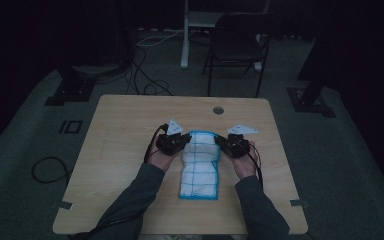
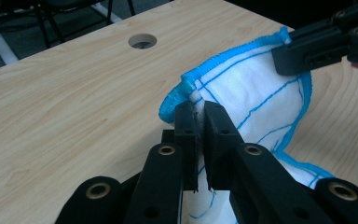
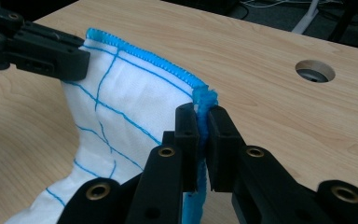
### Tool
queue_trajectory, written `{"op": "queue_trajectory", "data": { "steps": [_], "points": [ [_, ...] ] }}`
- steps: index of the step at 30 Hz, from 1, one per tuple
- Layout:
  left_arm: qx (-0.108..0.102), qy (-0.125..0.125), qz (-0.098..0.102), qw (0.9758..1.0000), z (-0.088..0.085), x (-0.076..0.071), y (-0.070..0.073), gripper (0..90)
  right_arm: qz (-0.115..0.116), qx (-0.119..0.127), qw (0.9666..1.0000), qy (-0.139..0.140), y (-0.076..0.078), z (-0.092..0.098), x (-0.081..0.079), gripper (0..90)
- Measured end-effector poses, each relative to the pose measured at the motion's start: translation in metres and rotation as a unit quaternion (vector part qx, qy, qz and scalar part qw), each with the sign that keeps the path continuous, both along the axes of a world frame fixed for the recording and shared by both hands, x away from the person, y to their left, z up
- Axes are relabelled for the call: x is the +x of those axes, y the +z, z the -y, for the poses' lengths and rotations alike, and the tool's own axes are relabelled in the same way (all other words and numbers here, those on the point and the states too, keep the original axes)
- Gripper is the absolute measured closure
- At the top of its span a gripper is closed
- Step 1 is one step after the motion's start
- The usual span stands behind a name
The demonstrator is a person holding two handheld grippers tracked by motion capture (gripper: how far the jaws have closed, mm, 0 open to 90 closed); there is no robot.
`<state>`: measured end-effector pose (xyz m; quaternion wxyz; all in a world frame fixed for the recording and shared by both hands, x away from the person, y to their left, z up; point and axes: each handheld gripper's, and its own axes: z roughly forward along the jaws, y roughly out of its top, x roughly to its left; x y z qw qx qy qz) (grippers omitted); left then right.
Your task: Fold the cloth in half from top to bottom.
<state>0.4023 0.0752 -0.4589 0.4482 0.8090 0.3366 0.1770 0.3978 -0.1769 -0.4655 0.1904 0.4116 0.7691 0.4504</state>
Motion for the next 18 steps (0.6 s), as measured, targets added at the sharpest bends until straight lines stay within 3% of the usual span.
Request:
{"op": "queue_trajectory", "data": {
  "steps": [18],
  "points": [
    [-0.022, -0.009, 0.003, 0.9997, -0.005, -0.025, 0.0, 85.5, 0.01, 0.0, 0.9999, 0.01, 0.001, 0.001, -0.02, 84.9]
  ]
}}
